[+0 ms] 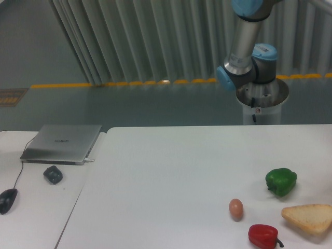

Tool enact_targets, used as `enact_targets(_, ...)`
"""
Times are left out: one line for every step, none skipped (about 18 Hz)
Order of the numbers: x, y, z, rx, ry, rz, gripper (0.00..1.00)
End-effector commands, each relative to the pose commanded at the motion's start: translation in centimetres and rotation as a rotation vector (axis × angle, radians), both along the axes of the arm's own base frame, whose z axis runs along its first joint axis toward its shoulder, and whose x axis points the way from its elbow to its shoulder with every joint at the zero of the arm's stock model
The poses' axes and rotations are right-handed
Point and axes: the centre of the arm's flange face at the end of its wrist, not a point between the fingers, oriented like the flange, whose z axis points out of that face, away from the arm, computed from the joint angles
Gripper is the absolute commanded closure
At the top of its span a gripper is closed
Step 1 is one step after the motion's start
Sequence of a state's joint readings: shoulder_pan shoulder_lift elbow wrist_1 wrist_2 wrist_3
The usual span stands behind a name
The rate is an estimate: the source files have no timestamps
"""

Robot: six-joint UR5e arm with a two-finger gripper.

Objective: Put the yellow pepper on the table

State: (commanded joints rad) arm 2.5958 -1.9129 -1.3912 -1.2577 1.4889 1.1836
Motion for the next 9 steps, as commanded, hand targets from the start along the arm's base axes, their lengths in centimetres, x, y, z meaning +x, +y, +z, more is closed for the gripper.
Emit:
enact_targets(1.3, 0.8, -0.6, -0.052, 0.006, -0.054, 0.36)
enact_targets(2.3, 1.5, -0.9, -0.077, 0.008, -0.076, 0.36)
enact_targets(3.5, 2.5, -1.2, -0.087, -0.003, -0.101, 0.36)
enact_targets(4.9, 3.3, -1.9, -0.101, -0.028, -0.124, 0.36)
enact_targets(6.0, 3.8, -2.5, -0.114, -0.046, -0.141, 0.36)
enact_targets(7.1, 4.2, -3.2, -0.122, -0.057, -0.156, 0.36)
enact_targets(7.9, 4.5, -3.2, -0.12, -0.061, -0.162, 0.36)
enact_targets(8.3, 4.9, -3.1, -0.106, -0.073, -0.15, 0.36)
enact_targets(9.1, 5.5, -3.2, -0.074, -0.101, -0.128, 0.36)
